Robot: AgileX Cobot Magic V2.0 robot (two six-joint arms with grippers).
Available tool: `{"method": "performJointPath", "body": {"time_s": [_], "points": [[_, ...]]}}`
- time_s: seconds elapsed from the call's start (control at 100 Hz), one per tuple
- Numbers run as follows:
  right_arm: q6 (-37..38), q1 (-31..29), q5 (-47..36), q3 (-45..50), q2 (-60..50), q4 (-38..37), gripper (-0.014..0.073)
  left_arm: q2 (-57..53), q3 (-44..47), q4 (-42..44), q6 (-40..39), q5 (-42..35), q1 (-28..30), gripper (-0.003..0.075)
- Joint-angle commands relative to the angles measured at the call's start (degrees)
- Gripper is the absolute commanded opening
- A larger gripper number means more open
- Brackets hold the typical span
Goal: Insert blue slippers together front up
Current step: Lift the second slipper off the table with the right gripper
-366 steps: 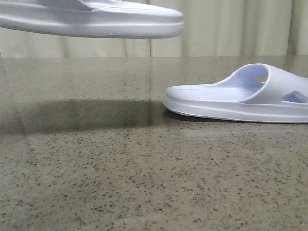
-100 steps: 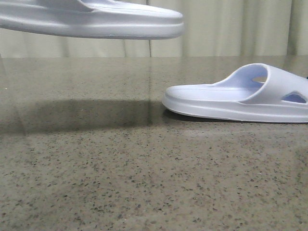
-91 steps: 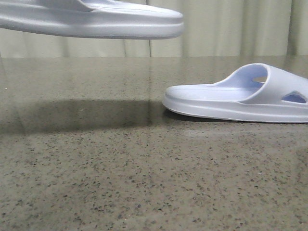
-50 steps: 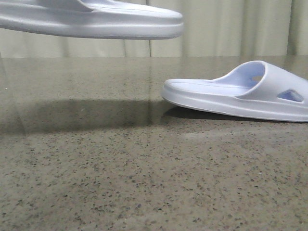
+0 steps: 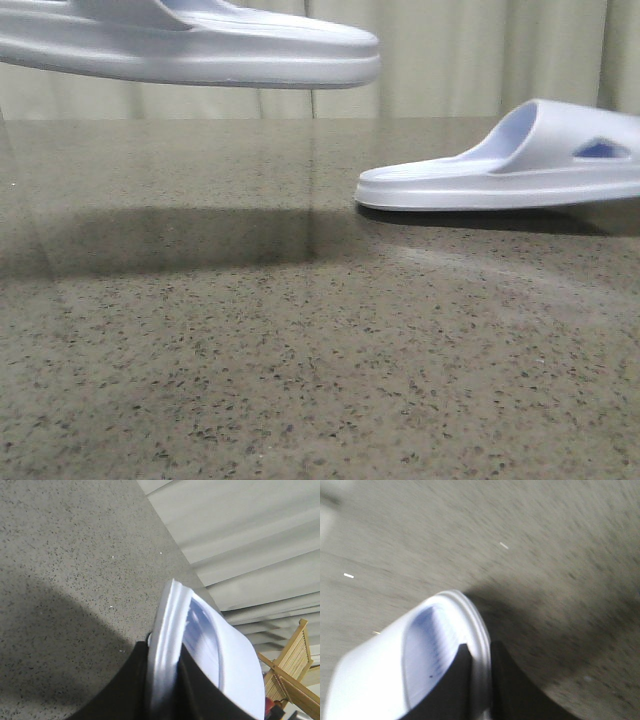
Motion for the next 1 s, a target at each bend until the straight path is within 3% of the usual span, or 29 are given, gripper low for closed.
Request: {"method": "performJointPath", "body": {"time_s": [0.0, 0.34, 0.69, 0.99], "points": [[-0.86, -0.32, -4.31, -4.25, -4.51, -0.41, -0.0107, -0.25, -2.03, -1.95, 0.11, -0.29, 0.01, 0.0016], [-0.86, -0.32, 0.59, -13.29, -12.68, -1.09, -0.0107, -0.25, -2.03, -1.91, 0.11, 0.74, 0.01, 0.0016], [-0.86, -0.11, 9.12, -14.01, -17.98, 1.18, -0.0107, -0.25, -2.03, -4.19, 0.11, 2.05, 0.01, 0.0016], [-10.75, 2.20, 14.24, -14.01, -20.66, 13.83, -0.0107, -0.25, -2.03, -5.90, 0.11, 3.71, 0.01, 0.0016]]}}
